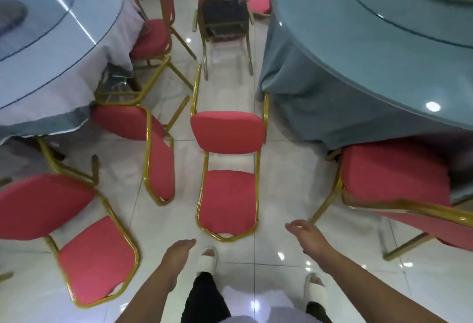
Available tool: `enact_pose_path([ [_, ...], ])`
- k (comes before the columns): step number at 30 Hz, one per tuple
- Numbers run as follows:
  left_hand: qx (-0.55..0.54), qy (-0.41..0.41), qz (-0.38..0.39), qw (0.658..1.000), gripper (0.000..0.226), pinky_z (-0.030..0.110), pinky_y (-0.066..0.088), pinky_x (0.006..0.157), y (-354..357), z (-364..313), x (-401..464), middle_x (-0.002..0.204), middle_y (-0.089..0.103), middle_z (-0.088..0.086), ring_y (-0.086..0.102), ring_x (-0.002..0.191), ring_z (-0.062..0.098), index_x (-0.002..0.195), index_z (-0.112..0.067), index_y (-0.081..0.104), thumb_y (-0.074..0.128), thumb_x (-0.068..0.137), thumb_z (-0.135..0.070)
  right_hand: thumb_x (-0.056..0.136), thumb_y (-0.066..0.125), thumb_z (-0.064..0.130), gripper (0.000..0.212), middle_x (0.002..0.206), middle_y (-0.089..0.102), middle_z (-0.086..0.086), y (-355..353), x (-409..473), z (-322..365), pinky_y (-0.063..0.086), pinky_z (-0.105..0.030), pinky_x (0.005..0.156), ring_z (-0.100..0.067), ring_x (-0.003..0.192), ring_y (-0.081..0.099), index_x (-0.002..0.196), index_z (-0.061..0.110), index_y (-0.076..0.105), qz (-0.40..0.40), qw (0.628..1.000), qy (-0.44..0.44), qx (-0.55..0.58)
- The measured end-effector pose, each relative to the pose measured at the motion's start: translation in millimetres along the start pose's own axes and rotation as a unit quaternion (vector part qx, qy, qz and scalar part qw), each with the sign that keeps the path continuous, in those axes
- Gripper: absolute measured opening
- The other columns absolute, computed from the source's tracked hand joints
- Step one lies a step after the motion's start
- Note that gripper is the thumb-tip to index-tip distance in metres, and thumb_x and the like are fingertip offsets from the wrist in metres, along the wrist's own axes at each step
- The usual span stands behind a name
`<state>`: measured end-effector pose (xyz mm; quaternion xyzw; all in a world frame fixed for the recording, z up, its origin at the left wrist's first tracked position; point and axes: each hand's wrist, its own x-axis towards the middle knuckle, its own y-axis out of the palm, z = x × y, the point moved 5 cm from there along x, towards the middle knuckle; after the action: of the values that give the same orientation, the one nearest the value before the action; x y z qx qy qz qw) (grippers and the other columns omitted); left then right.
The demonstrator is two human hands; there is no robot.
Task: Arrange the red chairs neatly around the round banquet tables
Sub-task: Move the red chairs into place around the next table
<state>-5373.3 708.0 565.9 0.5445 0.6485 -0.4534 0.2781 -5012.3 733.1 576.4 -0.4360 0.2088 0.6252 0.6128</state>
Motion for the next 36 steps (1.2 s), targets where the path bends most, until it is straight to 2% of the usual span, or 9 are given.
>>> enact_pose_path([
  [4,0.063,-0.02,0.042,0.997,0.025,0.038,0.041,0.101,-38,-12,64,0.127,0.058,0.007,0.053,0.117,0.026,0.117,-0.022,0.059,0.063,0.095,-0.032,0.091,0.065,0.042,0.052,0.128,0.057,-0.007,53,26,-1,0.041,-0.032,0.092,-0.023,0.111,0.055,0.133,0.014,0.055,-0.049,0.997,0.055,-0.011],
  [8,0.114,-0.042,0.062,0.991,0.039,0.032,0.043,0.084,-72,-7,132,0.117,0.064,0.008,0.058,0.096,0.021,0.109,-0.02,0.066,0.077,0.076,-0.038,0.089,0.067,0.045,0.06,0.139,0.053,-0.011,110,70,-14,0.041,-0.036,0.102,-0.028,0.121,0.053,0.138,0.014,0.05,-0.051,0.992,0.116,-0.022],
  [11,0.157,-0.074,0.065,0.983,0.026,0.03,0.04,0.081,-89,9,189,0.113,0.064,0.014,0.054,0.083,0.018,0.111,-0.014,0.065,0.072,0.088,-0.024,0.088,0.068,0.044,0.062,0.129,0.056,-0.01,145,106,-18,0.043,-0.036,0.097,-0.025,0.11,0.057,0.139,0.015,0.049,-0.047,0.989,0.142,0.008],
  [16,0.256,-0.057,0.095,0.96,0.022,0.028,0.038,0.062,-66,37,315,0.108,0.065,0.03,0.05,0.069,0.018,0.113,-0.011,0.07,0.065,0.091,-0.009,0.087,0.071,0.041,0.064,0.144,0.047,-0.011,189,201,-51,0.038,-0.029,0.089,-0.025,0.121,0.053,0.142,0.019,0.046,-0.025,0.988,0.155,0.01],
  [20,0.266,-0.036,0.092,0.959,0.03,0.029,0.043,0.069,-26,62,430,0.088,0.062,0.01,0.057,0.079,0.022,0.122,-0.013,0.065,0.065,0.092,-0.012,0.084,0.073,0.047,0.081,0.15,0.041,-0.01,218,309,-98,0.04,-0.034,0.102,-0.027,0.13,0.047,0.149,0.019,0.036,0.015,0.987,0.144,-0.064],
  [24,0.272,-0.02,0.08,0.959,0.056,0.043,0.047,0.102,12,85,540,0.128,0.06,0.018,0.059,0.113,0.032,0.141,-0.023,0.046,0.069,0.09,-0.027,0.081,0.075,0.049,0.095,0.153,0.038,-0.013,231,419,-139,0.038,-0.036,0.104,-0.03,0.138,0.04,0.154,0.013,0.025,-0.014,0.989,0.137,-0.053],
  [28,0.233,0.015,0.058,0.971,0.078,0.045,0.044,0.103,36,93,634,0.143,0.048,0.019,0.051,0.126,0.035,0.154,-0.026,0.025,0.067,0.091,-0.043,0.076,0.076,0.057,0.108,0.152,0.038,-0.016,246,521,-178,0.041,-0.041,0.102,-0.034,0.136,0.043,0.153,0.007,0.02,-0.07,0.986,0.147,0.031],
  [33,0.13,0.015,0.049,0.99,0.05,0.051,0.049,0.088,60,124,707,0.124,0.055,0.006,0.055,0.111,0.032,0.141,-0.025,0.037,0.042,0.1,-0.054,0.088,0.063,0.052,0.067,0.129,0.06,-0.015,264,611,-220,0.048,-0.042,0.098,-0.033,0.112,0.059,0.134,0.004,0.051,-0.147,0.971,0.145,0.123],
  [36,0.082,0.084,0.006,0.993,0.034,0.045,0.051,0.082,64,141,715,0.098,0.066,-0.001,0.062,0.096,0.032,0.123,-0.025,0.053,0.047,0.1,-0.048,0.088,0.062,0.055,0.05,0.108,0.066,-0.009,271,625,-237,0.05,-0.044,0.094,-0.031,0.1,0.062,0.112,0.012,0.059,-0.198,0.966,0.097,0.135],
])
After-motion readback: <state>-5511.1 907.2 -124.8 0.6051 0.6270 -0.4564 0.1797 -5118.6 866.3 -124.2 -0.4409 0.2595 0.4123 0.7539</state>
